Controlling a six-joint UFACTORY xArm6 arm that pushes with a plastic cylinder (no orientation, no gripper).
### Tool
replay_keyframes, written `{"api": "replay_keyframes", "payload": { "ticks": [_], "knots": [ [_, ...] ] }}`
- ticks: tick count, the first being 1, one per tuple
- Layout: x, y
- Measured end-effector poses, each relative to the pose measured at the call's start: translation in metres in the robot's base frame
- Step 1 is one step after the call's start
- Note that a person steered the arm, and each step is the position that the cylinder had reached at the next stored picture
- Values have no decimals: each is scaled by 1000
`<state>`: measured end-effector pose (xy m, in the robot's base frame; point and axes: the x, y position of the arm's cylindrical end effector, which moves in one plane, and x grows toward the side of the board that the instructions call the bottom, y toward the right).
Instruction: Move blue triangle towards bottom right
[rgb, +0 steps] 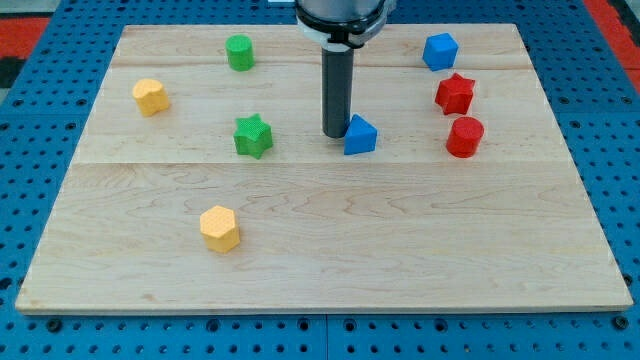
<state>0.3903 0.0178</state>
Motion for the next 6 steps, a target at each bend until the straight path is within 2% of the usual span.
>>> {"api": "replay_keyframes", "payload": {
  "ticks": [3, 6],
  "knots": [
    [2, 39],
    [61, 91]
  ]
}}
